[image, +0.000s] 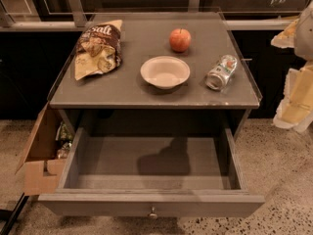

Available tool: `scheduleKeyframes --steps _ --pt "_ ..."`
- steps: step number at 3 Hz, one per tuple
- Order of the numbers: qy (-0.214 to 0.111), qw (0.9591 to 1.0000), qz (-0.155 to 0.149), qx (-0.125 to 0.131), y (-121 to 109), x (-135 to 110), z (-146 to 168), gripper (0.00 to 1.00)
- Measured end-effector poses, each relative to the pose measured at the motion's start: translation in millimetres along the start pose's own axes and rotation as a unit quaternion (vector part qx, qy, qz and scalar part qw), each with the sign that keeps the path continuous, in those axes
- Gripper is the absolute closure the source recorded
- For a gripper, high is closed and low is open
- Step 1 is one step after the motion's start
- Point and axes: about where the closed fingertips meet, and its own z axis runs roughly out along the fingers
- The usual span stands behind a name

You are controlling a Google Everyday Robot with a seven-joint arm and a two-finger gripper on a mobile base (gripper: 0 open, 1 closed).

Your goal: Close top drawer

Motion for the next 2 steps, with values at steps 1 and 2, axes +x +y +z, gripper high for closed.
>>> scheduleKeyframes --steps 1,2 --pt "0.0 1.0 0.0 0.0 0.0 0.0 0.0 0.0" --pt "-0.009 1.0 -0.003 0.001 2.4 -2.5 0.0 0.0"
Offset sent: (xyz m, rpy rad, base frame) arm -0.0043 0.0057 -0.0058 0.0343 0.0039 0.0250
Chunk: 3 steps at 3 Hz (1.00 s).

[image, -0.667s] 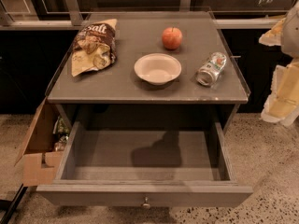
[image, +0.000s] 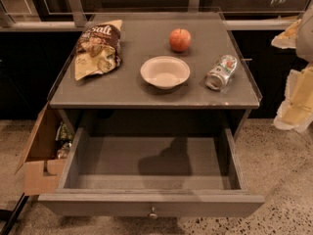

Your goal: Close top drawer

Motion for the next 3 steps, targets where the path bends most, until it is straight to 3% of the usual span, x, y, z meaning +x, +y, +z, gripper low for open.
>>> scheduleKeyframes --steps 1,2,3 --pt "-0.026 0.9996 -0.002 -0.006 12.5 5.4 13.1 0.0" --pt "-0.109 0.9935 0.033 0.004 27.4 39.9 44.5 0.0" --pt "-0.176 0.9801 0.089 0.026 50.7 47.5 51.8 0.0"
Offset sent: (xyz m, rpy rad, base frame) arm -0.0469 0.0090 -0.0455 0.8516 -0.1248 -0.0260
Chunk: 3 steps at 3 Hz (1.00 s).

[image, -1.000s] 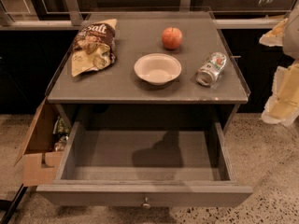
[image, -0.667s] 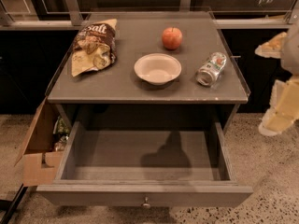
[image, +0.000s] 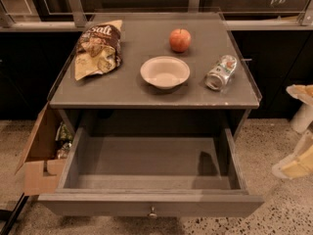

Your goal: Close top drawer

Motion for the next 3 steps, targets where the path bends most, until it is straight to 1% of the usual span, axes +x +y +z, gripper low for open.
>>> scheduleKeyframes --steps 1,2,3 --pt "-0.056 0.995 0.077 0.029 31.9 -3.9 2.3 0.0" --pt "-0.086 0.9894 0.112 0.033 41.2 -9.3 2.2 0.0" --pt "-0.086 0.9895 0.111 0.033 41.1 -10.0 2.1 0.18"
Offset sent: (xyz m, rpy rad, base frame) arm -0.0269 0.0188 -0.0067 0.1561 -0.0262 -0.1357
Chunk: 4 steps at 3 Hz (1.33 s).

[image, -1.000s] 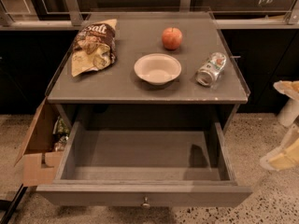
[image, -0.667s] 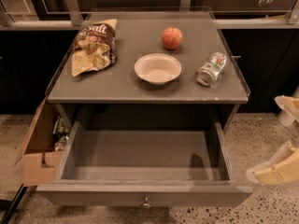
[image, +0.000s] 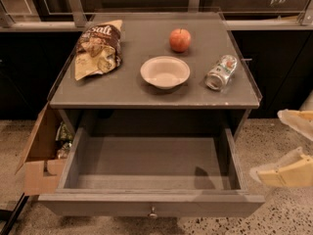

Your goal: Close top drawer

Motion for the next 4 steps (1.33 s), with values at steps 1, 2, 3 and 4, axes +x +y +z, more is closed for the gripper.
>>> scheduleKeyframes --steps 1,2,3,4 --pt "0.0 1.0 0.0 0.0 0.0 0.0 0.0 0.49" --pt "0.0 1.0 0.0 0.0 0.0 0.0 0.0 0.74" --pt "0.0 1.0 0.0 0.0 0.0 0.0 0.0 0.96" --pt "-0.001 1.0 0.009 -0.001 4.1 6.2 2.5 1.0"
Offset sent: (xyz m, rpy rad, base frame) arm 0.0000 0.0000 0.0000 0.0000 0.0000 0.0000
